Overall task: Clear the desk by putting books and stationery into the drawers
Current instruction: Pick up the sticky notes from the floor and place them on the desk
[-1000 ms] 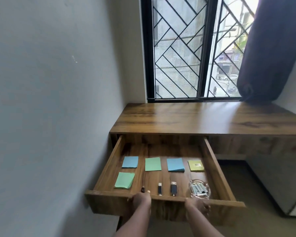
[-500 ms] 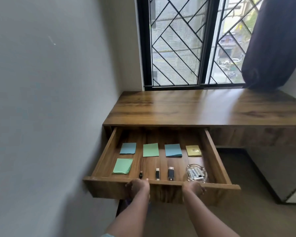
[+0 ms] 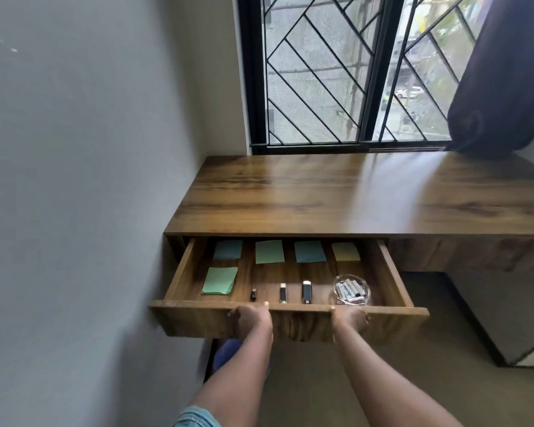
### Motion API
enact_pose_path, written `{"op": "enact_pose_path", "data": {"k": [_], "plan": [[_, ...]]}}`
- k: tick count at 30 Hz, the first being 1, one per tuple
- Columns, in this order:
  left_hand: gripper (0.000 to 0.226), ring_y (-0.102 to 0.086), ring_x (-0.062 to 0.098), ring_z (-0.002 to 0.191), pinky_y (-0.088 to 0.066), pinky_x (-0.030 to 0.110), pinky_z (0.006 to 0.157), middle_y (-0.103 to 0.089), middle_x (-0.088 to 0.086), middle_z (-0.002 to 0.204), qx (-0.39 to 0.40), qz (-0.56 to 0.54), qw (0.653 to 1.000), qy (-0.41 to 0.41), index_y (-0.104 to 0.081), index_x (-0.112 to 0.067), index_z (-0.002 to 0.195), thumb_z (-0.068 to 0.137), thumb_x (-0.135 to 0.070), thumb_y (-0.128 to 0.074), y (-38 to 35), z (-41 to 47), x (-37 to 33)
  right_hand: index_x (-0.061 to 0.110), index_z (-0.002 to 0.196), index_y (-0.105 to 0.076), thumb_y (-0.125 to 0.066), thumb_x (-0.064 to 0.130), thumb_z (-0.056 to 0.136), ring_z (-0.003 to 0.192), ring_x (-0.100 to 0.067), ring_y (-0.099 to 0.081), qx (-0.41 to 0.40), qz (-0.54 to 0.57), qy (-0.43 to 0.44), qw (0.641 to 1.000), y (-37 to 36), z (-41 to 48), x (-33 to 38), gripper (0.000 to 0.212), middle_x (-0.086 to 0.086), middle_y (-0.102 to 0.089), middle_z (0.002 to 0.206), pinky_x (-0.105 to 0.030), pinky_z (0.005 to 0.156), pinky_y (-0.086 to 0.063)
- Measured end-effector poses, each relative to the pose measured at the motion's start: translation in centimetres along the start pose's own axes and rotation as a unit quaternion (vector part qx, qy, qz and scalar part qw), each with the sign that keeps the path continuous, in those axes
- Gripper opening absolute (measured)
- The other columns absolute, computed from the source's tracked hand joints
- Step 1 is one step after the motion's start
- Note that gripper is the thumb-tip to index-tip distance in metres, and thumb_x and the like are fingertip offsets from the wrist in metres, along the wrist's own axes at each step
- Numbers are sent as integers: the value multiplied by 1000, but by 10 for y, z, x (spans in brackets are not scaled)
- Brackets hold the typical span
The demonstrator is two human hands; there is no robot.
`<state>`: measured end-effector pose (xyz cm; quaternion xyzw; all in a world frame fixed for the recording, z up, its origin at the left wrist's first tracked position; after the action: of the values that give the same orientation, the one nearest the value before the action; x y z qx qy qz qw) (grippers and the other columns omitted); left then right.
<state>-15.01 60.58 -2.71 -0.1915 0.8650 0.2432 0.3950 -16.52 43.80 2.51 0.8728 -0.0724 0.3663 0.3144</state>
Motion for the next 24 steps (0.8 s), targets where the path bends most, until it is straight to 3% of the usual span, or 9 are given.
{"op": "enact_pose_path", "data": {"k": [8,14,18,22,24], "plan": [[93,-59,38,113,-50,48,97,-59,22,123,-33,32,999,-10,-8,-8,149,83,-27,-70,-33,48,-28,-19,134,-32,-61,-5,84,117,-41,-55,-29,124,-67,990,-30,34,45,60,-33,-49,131,-37,95,-47],[84,-58,35,116,-49,39,94,-57,21,126,-27,0,1000,-12,-6,-7,151,90,-17,-63,-57,62,-61,-13,135,-32,-54,-6,86,119,-46,-52,-53,155,-81,983,-49,56,77,54,-33,-45,133,-45,98,-45],[74,-56,34,119,-49,36,93,-53,17,132,-42,-49,998,-13,-12,-8,151,93,-12,-57,-74,72,-78,-8,146,-12,-48,-8,90,124,-43,-48,-48,161,-86,982,-60,73,103,67,-31,-39,139,-43,100,-42],[72,-50,36,126,-46,42,98,-38,19,147,-52,-82,995,-7,-13,-9,151,95,-31,-53,-94,77,-91,-7,148,-8,-39,-10,92,124,-43,-46,-58,176,-102,977,-66,92,122,64,-32,-39,139,-43,102,-40],[76,-53,35,123,-48,44,96,-40,16,146,-47,-99,994,-2,-22,-11,148,90,-48,-54,-103,83,-95,-10,146,-10,-41,1,96,124,-44,-46,-61,184,-95,976,-67,97,128,60,-33,-39,138,-44,100,-40]]}}
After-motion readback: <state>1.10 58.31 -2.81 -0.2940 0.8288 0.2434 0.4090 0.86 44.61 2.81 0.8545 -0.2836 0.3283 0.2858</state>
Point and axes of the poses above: each hand's wrist, its own z-axis towards the middle knuckle, its own y-axis out of the back of the hand, x = y × z, the point moved 2 cm from there along z, towards the middle knuckle
